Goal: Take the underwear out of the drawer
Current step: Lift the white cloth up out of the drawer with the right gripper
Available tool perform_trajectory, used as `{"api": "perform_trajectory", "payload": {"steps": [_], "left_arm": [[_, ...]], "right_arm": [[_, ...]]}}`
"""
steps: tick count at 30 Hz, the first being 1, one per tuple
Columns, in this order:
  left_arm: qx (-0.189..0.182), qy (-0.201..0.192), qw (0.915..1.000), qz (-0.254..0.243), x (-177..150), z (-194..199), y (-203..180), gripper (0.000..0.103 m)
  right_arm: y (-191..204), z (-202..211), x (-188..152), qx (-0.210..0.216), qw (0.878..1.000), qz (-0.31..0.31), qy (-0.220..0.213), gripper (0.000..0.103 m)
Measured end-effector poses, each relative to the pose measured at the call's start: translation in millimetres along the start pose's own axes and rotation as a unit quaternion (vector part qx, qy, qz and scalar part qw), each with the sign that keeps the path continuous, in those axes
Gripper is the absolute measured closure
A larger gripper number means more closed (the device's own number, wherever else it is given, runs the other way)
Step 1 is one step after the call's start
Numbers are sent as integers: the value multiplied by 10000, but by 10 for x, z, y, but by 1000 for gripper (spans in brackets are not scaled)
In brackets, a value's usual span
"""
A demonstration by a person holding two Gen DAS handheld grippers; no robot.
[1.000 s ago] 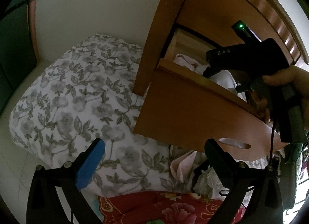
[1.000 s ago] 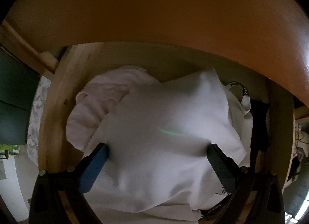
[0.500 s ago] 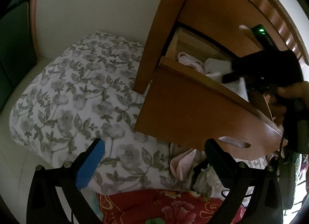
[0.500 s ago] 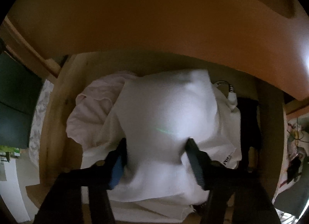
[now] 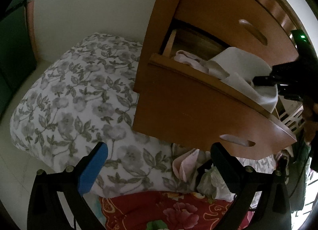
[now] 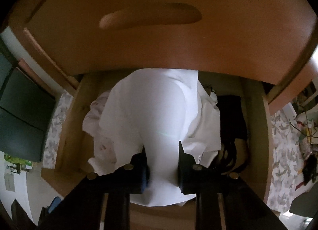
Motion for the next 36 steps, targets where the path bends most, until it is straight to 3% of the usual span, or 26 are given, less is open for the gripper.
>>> {"api": "perform_trajectory", "payload": {"steps": [6,24,36], "left_arm": [[8,5,10000,-17,-11,14,-16,0],[61,-13,9997,-234,-48,101,-178,0],[102,-1,9988,-471,-100,165,-340,0]], "right_arm": [[54,153,-19,202,9994,-46,-268,81],[-311,841,-236,524,9923,-400,-1051,84],[-477,1510,-178,580,9798,-331,-1882,84]]}}
Point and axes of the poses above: each gripper's, at about its wrist camera, not at the fingertips, and z roughly against the way its jaws point, y to its left, x to its top, the point moved 10 cm from there along -z, roughly the way its jaws point, and after that the axes turned 8 degrees about -x, right-handed, at the moved point
